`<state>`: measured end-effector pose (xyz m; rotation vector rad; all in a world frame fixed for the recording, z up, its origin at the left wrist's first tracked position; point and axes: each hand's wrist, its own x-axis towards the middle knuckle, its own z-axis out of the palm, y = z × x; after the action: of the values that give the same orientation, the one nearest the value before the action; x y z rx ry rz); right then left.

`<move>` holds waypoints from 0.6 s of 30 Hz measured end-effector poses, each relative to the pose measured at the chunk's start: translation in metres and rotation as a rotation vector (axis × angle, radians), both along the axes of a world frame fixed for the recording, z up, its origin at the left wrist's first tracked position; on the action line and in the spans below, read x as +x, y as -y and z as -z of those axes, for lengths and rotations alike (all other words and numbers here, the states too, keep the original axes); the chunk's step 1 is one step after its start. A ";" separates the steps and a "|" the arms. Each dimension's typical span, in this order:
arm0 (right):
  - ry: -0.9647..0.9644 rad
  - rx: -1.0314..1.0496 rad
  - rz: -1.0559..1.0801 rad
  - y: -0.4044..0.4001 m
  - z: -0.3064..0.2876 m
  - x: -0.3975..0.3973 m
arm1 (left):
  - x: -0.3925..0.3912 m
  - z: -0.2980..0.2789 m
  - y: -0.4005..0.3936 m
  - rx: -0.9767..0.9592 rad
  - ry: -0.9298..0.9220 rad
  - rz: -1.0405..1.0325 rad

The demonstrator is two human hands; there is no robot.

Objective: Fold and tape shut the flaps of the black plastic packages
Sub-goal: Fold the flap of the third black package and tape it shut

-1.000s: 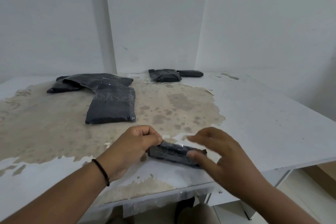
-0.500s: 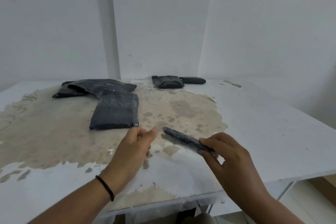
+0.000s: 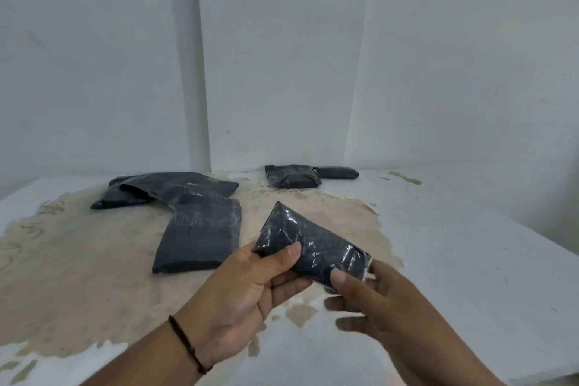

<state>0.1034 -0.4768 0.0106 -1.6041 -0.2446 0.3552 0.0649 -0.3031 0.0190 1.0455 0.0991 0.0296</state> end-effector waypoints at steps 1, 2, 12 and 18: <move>-0.066 0.078 -0.032 -0.002 -0.001 0.007 | 0.004 0.000 0.001 -0.007 0.007 0.001; -0.081 0.119 -0.038 -0.004 -0.003 0.014 | 0.010 0.001 0.002 -0.004 0.009 -0.009; 0.016 0.089 0.233 -0.016 -0.020 0.177 | 0.121 0.041 -0.044 1.072 0.004 -0.316; 0.001 -0.077 0.324 -0.011 -0.004 0.305 | 0.153 0.081 -0.053 1.401 0.148 -0.232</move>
<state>0.4087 -0.4661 0.0148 -1.6873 0.0300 0.1143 0.2176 -0.2505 -0.0622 2.4186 0.0550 0.4360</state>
